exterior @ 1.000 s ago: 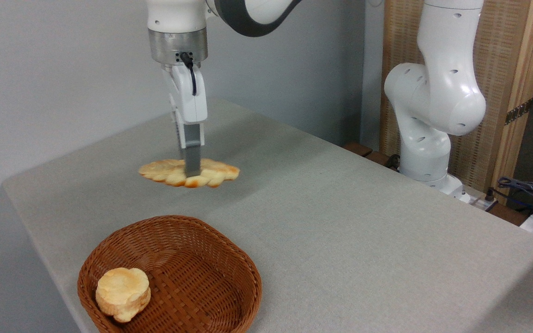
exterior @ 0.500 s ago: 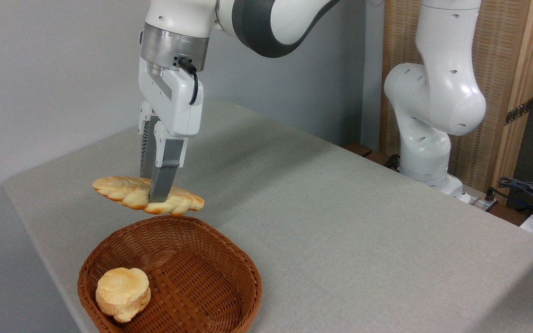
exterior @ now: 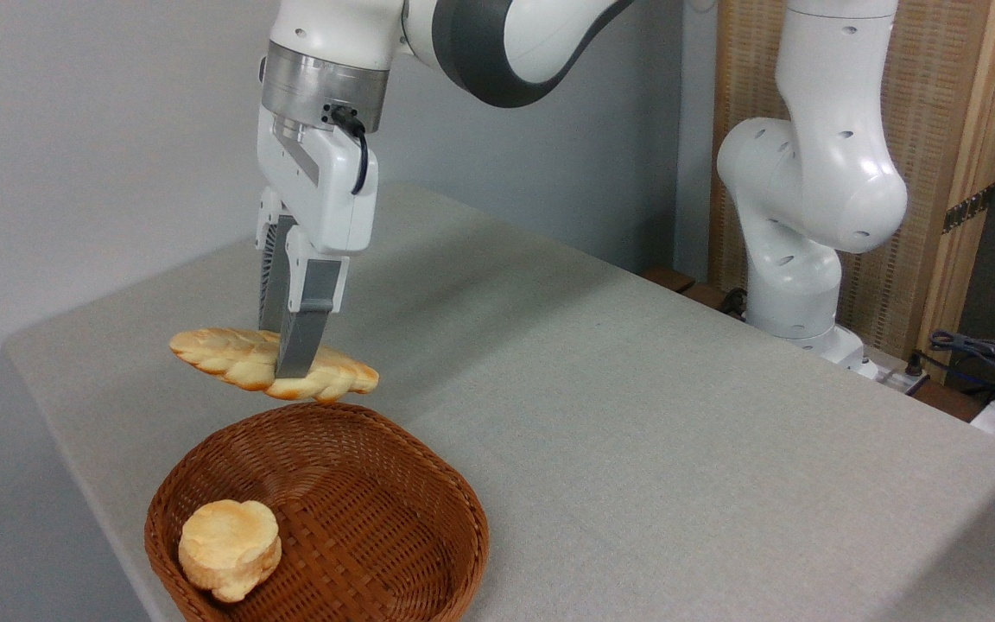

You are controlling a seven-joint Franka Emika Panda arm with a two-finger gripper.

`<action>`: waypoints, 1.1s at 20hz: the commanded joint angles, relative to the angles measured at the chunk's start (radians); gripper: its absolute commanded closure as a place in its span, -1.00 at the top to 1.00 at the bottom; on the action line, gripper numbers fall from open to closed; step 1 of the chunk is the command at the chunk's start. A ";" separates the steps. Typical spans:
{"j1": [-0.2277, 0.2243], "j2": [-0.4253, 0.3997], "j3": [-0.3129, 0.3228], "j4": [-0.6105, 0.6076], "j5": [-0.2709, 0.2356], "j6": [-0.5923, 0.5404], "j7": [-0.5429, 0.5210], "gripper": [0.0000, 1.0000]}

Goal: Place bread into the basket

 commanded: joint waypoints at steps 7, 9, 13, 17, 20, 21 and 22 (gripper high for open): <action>-0.009 -0.014 0.006 0.001 0.003 0.024 -0.011 1.00; -0.010 -0.015 0.006 0.001 0.001 0.023 -0.014 1.00; -0.010 -0.027 0.002 0.004 0.009 -0.023 -0.156 1.00; -0.012 -0.030 -0.003 0.065 0.011 -0.257 -0.180 1.00; -0.012 -0.041 -0.004 0.111 0.011 -0.432 -0.180 1.00; -0.013 -0.044 -0.004 0.113 0.011 -0.475 -0.180 1.00; -0.013 -0.046 -0.004 0.113 0.012 -0.503 -0.177 1.00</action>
